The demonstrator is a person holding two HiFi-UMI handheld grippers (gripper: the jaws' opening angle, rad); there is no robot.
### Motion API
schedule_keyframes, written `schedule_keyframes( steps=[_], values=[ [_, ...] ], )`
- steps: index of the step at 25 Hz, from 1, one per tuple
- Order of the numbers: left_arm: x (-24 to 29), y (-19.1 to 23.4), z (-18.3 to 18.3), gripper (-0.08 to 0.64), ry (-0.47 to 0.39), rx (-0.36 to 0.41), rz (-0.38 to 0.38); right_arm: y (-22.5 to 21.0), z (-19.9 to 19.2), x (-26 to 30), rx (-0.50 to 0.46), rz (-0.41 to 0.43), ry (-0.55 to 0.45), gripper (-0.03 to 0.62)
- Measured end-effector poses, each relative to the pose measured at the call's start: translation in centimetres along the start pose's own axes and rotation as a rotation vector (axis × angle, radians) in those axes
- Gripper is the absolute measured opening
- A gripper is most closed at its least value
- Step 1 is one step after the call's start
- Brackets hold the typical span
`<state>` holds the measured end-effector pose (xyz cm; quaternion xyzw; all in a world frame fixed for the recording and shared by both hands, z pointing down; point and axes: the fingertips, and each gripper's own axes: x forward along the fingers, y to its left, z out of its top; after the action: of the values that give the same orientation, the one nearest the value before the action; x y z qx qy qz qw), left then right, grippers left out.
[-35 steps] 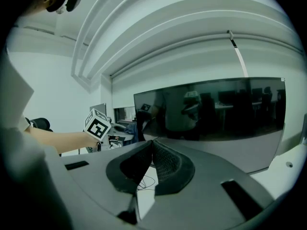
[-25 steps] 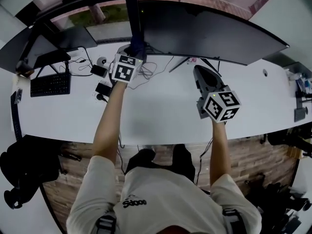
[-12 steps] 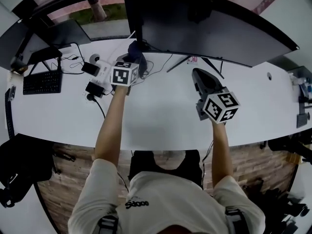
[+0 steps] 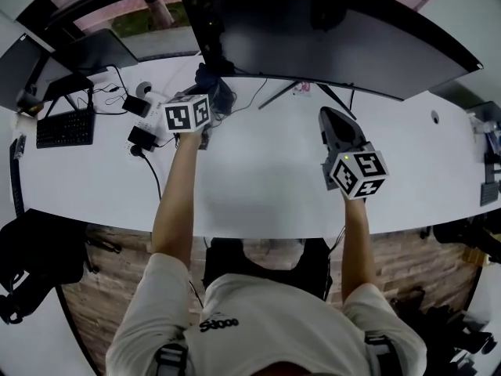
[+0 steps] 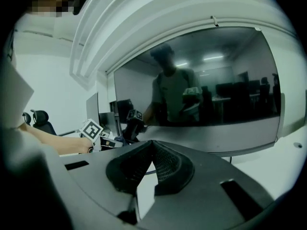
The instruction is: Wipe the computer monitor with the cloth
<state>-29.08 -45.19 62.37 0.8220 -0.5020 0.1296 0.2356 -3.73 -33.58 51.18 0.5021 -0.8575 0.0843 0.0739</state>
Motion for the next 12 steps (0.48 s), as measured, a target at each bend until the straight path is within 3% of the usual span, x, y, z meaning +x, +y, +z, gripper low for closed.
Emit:
schedule_keyframes(
  steps=[3, 8, 12],
  values=[
    [0.0, -0.8, -0.4, 0.083, 0.011, 0.022, 0.011, -1.3, -0.4, -0.4, 0.058, -0.017, -0.018, 0.003],
    [0.3, -1.5, -0.5, 0.081, 0.006, 0.004, 0.028, -2.6, -1.3, -0.4, 0.028, -0.012, 0.013, 0.005],
    [1.1, -3.0, -1.5, 0.08, 0.009, -0.005, -0.013, -4.4, -2.0, -1.1, 0.014, -0.009, 0.039, 0.005]
  ],
)
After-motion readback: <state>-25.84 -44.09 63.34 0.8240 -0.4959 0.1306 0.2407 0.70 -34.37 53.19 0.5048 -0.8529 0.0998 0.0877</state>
